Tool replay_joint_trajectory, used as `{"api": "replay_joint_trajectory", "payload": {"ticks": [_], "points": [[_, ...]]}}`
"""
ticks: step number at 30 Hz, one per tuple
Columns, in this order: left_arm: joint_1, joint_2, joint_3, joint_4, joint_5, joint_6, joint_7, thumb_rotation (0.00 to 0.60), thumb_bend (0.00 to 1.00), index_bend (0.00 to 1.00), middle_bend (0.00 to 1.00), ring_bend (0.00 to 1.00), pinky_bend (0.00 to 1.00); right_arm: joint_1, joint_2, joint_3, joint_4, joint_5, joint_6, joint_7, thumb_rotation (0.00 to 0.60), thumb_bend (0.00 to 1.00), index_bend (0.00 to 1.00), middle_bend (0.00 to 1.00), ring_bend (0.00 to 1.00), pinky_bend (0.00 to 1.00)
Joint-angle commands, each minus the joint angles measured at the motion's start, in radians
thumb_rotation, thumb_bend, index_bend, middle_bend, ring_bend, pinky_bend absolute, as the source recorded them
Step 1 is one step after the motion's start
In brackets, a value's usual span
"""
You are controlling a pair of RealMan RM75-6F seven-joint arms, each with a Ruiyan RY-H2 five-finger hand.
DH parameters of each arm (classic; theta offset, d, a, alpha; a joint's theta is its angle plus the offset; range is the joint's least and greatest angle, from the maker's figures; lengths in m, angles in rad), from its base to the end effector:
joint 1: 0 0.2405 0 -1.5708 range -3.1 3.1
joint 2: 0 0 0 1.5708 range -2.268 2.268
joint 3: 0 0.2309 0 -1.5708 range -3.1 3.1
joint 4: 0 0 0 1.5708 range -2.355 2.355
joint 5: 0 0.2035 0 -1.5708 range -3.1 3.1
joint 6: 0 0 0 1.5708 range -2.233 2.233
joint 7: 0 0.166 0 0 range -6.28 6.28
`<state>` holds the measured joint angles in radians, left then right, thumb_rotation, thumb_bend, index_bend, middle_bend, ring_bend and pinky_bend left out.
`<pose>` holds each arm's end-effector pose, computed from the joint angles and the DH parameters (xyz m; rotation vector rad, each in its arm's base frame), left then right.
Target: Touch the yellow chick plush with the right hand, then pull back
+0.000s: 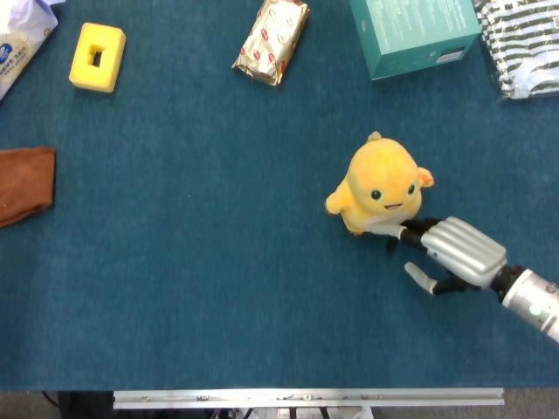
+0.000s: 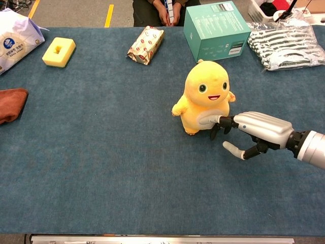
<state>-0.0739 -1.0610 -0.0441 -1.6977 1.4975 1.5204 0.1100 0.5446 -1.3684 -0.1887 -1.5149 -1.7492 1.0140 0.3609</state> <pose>-0.2746 0.1953 0.1677 -1.3896 -0.8265 -0.8546 -0.1978 -0.2150 -0.0214 2.2037 -1.3605 0.9670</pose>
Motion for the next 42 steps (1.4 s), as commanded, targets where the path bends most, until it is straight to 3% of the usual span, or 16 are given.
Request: {"api": "replay_joint_trajectory", "payload": {"ticks": [1,7,10,16,23,27,34,42], "points": [[-0.001,-0.001,0.002,0.000,0.003,-0.003,0.002,0.600,0.38,0.42,0.47,0.37,0.39,-0.002,0.032,-0.030,-0.037,-0.016,-0.002,-0.004,0.600,0.53,0.14,0.37,0.20,0.31],[-0.009,-0.008,0.000,-0.003,0.010,-0.009,0.006,0.600,0.38,0.42,0.47,0.37,0.39,-0.050,0.113,-0.091,-0.114,-0.075,0.090,-0.049,0.600,0.54,0.14,0.37,0.20,0.31],[-0.014,-0.011,-0.001,-0.004,0.015,-0.014,0.007,0.600,0.38,0.42,0.47,0.37,0.39,-0.079,0.147,-0.090,-0.134,-0.087,0.154,-0.093,0.600,0.53,0.14,0.37,0.20,0.31],[-0.019,-0.016,-0.003,-0.002,0.013,-0.019,0.012,0.600,0.38,0.42,0.47,0.37,0.39,-0.152,0.202,-0.031,-0.162,-0.089,0.327,-0.221,0.600,0.53,0.14,0.37,0.20,0.31],[-0.023,-0.019,-0.008,0.012,0.001,-0.027,0.008,0.600,0.38,0.42,0.47,0.37,0.39,-0.247,0.199,0.084,-0.164,-0.023,0.522,-0.333,0.600,0.53,0.14,0.39,0.20,0.31],[-0.029,-0.021,-0.011,0.018,-0.005,-0.035,0.004,0.600,0.38,0.42,0.47,0.37,0.39,-0.281,0.209,0.137,-0.162,0.070,0.546,-0.409,0.600,0.49,0.14,0.39,0.20,0.31],[-0.040,-0.041,-0.012,0.041,0.004,-0.043,0.000,0.600,0.38,0.42,0.47,0.37,0.39,-0.320,0.197,0.202,-0.177,0.211,0.536,-0.550,0.600,0.29,0.14,0.39,0.20,0.31],[-0.042,-0.050,-0.014,0.054,0.012,-0.033,-0.005,0.600,0.38,0.42,0.47,0.37,0.39,-0.346,0.224,0.223,-0.211,0.295,0.503,-0.612,0.600,0.27,0.14,0.39,0.20,0.31]]}}
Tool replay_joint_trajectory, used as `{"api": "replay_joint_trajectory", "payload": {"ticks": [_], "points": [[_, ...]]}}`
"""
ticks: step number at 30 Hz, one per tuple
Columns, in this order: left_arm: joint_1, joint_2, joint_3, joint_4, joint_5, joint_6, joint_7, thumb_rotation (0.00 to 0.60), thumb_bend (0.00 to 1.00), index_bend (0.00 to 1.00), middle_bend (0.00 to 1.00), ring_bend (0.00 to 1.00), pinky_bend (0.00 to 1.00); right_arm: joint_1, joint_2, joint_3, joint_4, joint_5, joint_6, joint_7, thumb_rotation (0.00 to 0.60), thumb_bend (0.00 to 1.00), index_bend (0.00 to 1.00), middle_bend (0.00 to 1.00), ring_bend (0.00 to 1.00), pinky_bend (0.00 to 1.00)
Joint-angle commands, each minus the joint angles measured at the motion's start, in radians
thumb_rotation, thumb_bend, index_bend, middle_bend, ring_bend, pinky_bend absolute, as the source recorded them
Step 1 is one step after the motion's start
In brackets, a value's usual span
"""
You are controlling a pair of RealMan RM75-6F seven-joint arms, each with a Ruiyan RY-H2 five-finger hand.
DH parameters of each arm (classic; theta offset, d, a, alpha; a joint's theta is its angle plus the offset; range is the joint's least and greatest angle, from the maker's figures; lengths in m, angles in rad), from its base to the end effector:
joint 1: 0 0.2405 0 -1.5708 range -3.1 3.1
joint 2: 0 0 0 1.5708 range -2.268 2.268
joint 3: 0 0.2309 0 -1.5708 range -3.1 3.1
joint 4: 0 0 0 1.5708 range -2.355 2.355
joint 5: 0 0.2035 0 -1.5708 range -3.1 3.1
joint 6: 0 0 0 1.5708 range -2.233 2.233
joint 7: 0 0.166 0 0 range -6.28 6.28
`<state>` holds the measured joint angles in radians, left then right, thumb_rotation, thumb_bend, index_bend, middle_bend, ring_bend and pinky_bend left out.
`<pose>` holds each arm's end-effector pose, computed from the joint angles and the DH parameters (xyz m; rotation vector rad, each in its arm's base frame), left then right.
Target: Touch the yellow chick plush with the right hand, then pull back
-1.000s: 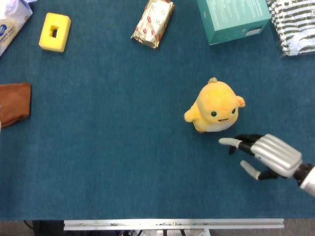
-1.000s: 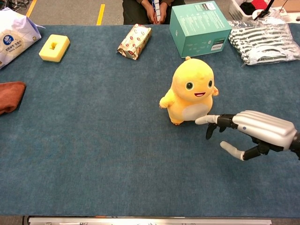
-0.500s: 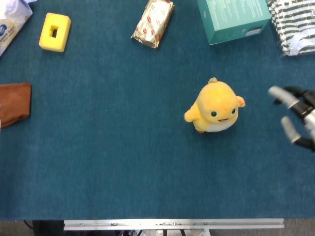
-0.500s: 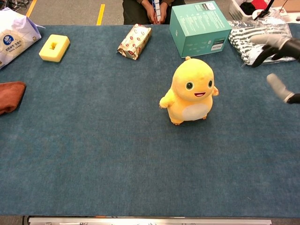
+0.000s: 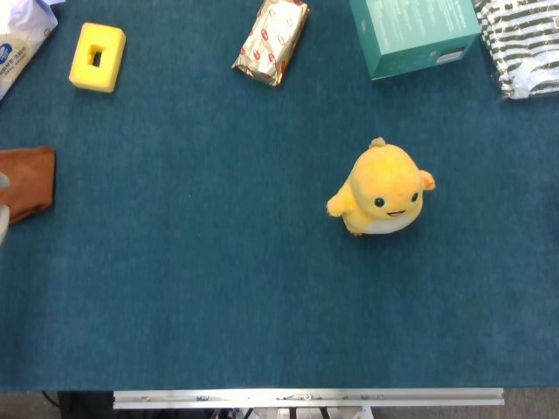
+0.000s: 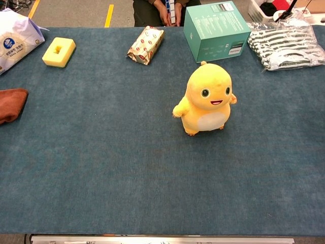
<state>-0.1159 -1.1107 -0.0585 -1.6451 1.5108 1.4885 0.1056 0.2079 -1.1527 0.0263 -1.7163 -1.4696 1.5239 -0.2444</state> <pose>-0.2708 0.2103 0.1546 -1.4313 -0.8081 -0.8849 -0.2410 -0.2251 0.1393 1.4585 -0.7493 0.9083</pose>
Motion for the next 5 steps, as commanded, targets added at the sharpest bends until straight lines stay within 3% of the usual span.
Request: {"api": "replay_joint_trajectory", "payload": {"ticks": [1,5], "points": [[0.000,-0.001,0.001,0.002,-0.002,-0.002,-0.001,0.600,0.38,0.42,0.47,0.37,0.39,-0.011,0.011,0.010,-0.012,0.021,-0.010,-0.005,0.600,0.27,0.14,0.39,0.20,0.31],[-0.002,-0.006,0.001,0.006,-0.001,-0.004,-0.004,0.600,0.38,0.42,0.47,0.37,0.39,-0.015,0.021,0.016,-0.024,0.029,-0.027,0.000,0.600,0.28,0.14,0.39,0.20,0.31]]}}
